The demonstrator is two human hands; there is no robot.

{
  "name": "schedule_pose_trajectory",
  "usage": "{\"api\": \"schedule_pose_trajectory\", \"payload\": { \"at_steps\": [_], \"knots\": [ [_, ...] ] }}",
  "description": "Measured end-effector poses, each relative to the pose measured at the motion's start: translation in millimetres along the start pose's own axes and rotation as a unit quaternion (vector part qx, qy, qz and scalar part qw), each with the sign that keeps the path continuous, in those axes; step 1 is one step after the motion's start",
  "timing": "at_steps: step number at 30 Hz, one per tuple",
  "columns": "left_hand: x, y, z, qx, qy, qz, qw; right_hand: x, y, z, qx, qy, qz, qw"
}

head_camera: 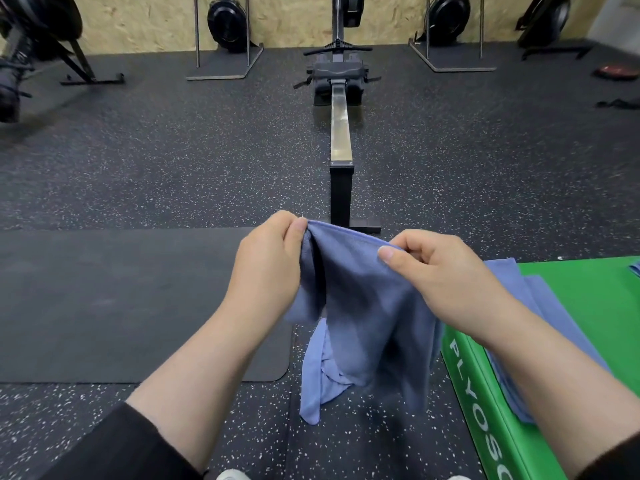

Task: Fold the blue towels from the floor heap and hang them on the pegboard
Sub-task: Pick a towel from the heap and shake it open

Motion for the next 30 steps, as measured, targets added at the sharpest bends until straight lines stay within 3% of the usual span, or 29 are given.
{"api": "schedule_pose_trajectory", "payload": {
  "at_steps": [6, 12, 15, 21, 26, 30],
  "knots": [
    [-12, -2, 2, -0.013, -0.097, -0.002, 0.995, -5, 2, 0, -0.017, -0.014, 0.016, 1.0],
    [-32, -26, 44, 0.184, 0.021, 0.087, 0.979, 5, 2, 8, 0.021, -0.059, 0.019, 0.998],
    [-32, -32, 52, 0.213, 0.026, 0.092, 0.972, 7, 0, 13, 0.036, -0.01, 0.016, 0.999],
    [-24, -25, 44, 0.173, 0.027, 0.068, 0.982, 1, -3, 6, 0.027, 0.042, 0.038, 0.998],
    [-8, -7, 16, 0.042, 0.02, -0.003, 0.999, -3, -4, 4, 0.042, -0.082, 0.041, 0.995],
    [8, 4, -2, -0.003, 0.018, -0.056, 0.998, -7, -3, -1, 0.015, -0.079, 0.048, 0.996]
  ]
}}
Point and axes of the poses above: each hand's wrist, its own y-axis towards the middle knuckle, its own z-axis out of the palm, x = y × z, the point moved 6 cm from there along y, towards the middle knuckle, and after that the axes turned 2 degrees about -y, right-handed, at the moved point
